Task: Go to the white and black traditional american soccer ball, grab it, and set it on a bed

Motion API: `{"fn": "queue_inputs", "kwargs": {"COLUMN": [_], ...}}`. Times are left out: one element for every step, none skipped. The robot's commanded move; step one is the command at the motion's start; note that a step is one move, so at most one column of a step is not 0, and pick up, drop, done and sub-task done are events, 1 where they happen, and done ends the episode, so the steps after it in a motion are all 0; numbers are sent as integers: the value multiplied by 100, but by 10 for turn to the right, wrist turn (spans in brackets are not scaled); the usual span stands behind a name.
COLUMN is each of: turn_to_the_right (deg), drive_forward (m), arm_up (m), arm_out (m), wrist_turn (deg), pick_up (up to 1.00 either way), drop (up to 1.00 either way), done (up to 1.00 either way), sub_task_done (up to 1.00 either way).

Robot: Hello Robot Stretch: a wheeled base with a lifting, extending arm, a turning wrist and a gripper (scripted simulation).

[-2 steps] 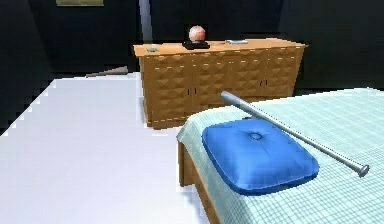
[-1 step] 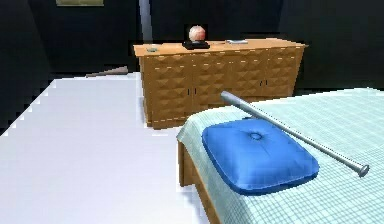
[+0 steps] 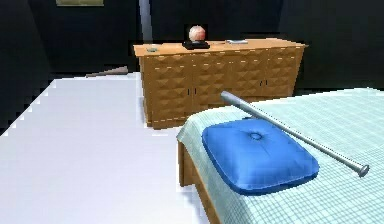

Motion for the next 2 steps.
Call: {"fn": "queue_inputs", "kwargs": {"turn_to_the_right": [0, 0], "drive_forward": [0, 0], "arm_up": [0, 6], "arm_out": [0, 0], "wrist_turn": [0, 0], "pick_up": [0, 0], "drop": [100, 0], "done": [0, 0], "sub_task_done": [0, 0]}}
